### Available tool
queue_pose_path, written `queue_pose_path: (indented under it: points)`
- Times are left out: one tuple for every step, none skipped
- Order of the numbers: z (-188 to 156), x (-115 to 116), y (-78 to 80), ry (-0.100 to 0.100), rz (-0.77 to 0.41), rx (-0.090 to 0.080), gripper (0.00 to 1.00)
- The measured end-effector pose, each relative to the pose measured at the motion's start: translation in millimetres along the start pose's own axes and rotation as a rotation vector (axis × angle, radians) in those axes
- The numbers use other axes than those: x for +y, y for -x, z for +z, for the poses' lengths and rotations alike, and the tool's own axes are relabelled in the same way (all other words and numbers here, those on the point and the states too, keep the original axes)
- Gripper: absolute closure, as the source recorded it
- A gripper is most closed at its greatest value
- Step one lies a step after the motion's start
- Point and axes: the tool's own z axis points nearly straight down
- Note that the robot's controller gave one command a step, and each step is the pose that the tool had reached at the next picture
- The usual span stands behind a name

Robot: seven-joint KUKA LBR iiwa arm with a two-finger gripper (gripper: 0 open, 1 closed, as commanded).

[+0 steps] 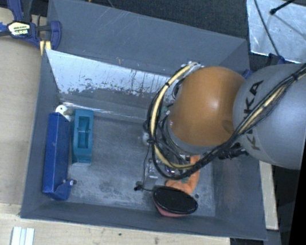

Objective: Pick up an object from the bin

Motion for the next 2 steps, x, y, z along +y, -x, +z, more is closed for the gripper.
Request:
queue_pose_path:
  points:
    - [-4,0,1.8,0.001,0.002,-0.008,0.00]
    - [15,-45,9.7,0.002,-0.031,-0.010,0.00]
